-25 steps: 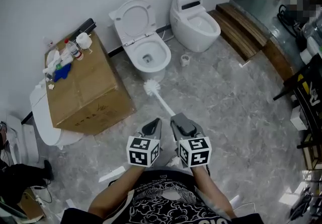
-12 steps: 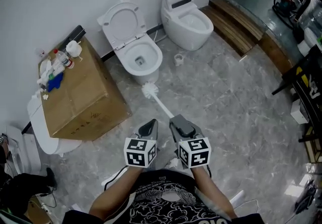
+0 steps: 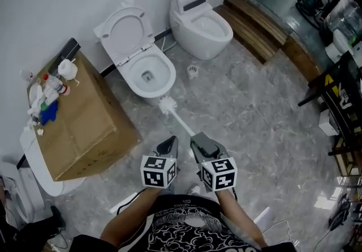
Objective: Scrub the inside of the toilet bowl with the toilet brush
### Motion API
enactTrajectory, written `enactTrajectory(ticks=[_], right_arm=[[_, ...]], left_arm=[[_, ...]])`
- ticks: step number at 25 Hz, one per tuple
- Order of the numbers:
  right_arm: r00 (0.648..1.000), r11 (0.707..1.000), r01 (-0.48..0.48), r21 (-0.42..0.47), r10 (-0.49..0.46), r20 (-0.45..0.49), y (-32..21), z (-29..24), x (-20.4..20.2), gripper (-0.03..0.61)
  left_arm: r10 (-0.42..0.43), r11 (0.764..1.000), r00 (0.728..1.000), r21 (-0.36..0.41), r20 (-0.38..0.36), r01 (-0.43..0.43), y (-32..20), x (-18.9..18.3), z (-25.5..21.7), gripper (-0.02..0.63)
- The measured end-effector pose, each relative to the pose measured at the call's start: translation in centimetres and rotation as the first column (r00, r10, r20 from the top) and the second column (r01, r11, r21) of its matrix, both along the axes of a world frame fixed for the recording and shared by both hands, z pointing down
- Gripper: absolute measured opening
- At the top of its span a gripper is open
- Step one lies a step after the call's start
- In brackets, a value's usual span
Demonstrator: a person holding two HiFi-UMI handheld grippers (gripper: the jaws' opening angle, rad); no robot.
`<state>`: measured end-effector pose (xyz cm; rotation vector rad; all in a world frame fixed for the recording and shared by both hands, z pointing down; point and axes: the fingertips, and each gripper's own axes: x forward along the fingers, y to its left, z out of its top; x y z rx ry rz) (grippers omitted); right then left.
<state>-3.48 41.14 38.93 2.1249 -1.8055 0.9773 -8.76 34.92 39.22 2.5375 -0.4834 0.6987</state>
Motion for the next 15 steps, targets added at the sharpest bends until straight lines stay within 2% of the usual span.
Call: enactTrajectory(ticks=[7, 15], right_arm=[[1.0, 1.0, -0.019, -0.014, 0.019, 0.0, -7.3, -0.3, -0.5, 0.149], [1.0, 0.998, 0.002, -0.064, -0.002, -0.008, -12.1, 0.8, -0.9, 0.149]], left_arm=[[0.037, 0.999, 0.999, -0.034, -0.012, -0.038, -6.7, 0.0, 0.3, -0.011], [0.012, 0.999, 0.999, -0.051, -0.047, -0.014, -12.1, -0.5, 0.1, -0.011]])
